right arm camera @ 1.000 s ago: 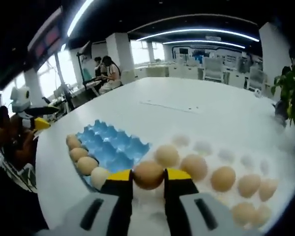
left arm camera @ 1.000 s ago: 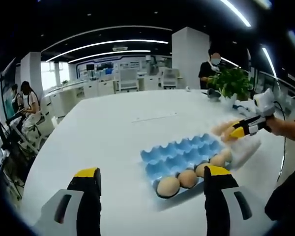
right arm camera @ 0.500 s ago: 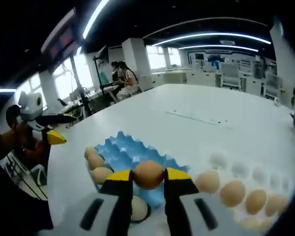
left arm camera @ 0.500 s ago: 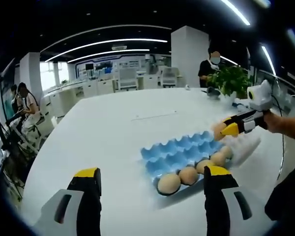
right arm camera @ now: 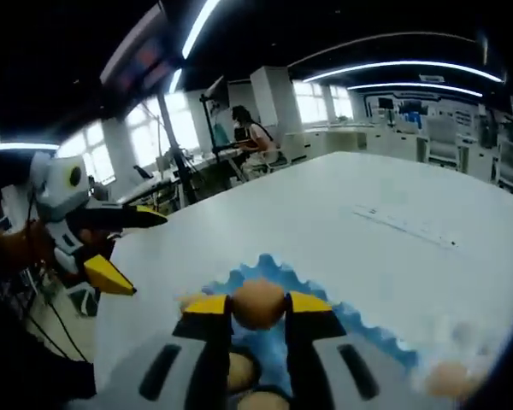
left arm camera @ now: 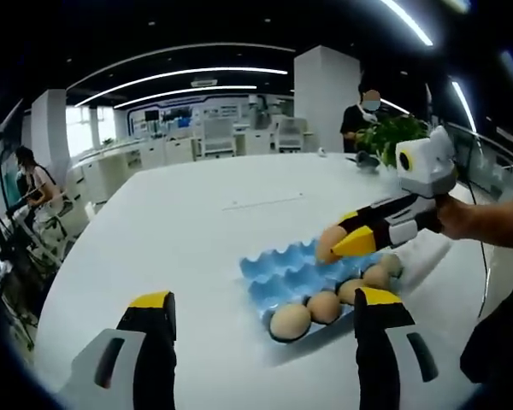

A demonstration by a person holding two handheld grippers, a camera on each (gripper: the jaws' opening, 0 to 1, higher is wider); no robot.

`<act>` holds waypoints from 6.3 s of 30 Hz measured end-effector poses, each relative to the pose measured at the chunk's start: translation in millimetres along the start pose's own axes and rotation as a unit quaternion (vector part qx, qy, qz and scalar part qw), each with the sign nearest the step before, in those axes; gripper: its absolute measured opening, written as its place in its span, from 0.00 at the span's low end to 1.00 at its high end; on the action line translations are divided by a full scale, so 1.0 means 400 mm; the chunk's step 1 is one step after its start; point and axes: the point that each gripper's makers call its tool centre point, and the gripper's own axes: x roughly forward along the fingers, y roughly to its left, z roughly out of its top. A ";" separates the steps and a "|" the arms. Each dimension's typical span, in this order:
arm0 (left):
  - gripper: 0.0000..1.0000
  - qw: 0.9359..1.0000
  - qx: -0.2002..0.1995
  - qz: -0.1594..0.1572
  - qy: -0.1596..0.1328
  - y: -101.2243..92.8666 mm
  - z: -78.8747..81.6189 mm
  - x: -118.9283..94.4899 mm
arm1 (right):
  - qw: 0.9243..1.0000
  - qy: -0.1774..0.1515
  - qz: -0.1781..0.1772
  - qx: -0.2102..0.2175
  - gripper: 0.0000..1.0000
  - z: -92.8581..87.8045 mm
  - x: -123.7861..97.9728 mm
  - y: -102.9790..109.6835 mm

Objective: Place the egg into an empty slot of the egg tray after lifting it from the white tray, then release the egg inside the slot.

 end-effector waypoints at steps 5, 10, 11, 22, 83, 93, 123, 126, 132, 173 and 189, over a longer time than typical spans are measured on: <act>0.87 1.000 -0.001 -0.001 0.001 0.002 -0.002 0.002 | 1.000 0.005 0.014 -0.009 0.23 0.003 0.050 0.022; 0.87 1.000 0.001 -0.002 -0.001 0.002 0.002 0.007 | 0.999 0.010 0.029 -0.018 0.23 0.010 0.098 0.045; 0.87 1.000 0.002 -0.004 0.000 0.001 0.003 0.007 | 0.999 0.014 0.035 -0.020 0.23 0.009 0.111 0.050; 0.87 1.000 0.001 -0.001 -0.002 0.025 0.013 -0.005 | 0.996 0.048 0.053 -0.050 0.23 -0.030 0.185 0.070; 0.86 1.000 0.011 -0.024 -0.007 -0.022 0.025 0.009 | 0.996 -0.013 -0.041 -0.076 0.24 -0.043 -0.051 -0.038; 0.86 0.999 0.015 -0.027 -0.008 -0.024 0.024 0.012 | 0.982 -0.032 -0.183 -0.030 0.24 -0.105 -0.265 -0.195; 0.85 0.999 0.017 -0.031 -0.002 -0.020 0.024 0.023 | 0.941 0.037 -0.335 0.022 0.25 -0.250 -0.439 -0.351; 0.85 0.999 0.015 -0.031 0.000 -0.020 0.020 0.023 | 0.940 0.054 -0.337 -0.009 0.26 -0.259 -0.438 -0.348; 0.85 0.999 0.016 -0.030 -0.002 -0.019 0.025 0.019 | 0.939 0.076 -0.337 -0.002 0.26 -0.264 -0.449 -0.343; 0.84 1.000 0.013 -0.022 -0.001 -0.008 0.029 0.023 | 0.958 -0.002 -0.288 -0.012 0.24 -0.162 -0.418 -0.271; 0.84 1.000 0.013 -0.024 0.000 -0.010 0.024 0.021 | 0.973 -0.013 -0.229 -0.031 0.24 -0.116 -0.315 -0.203</act>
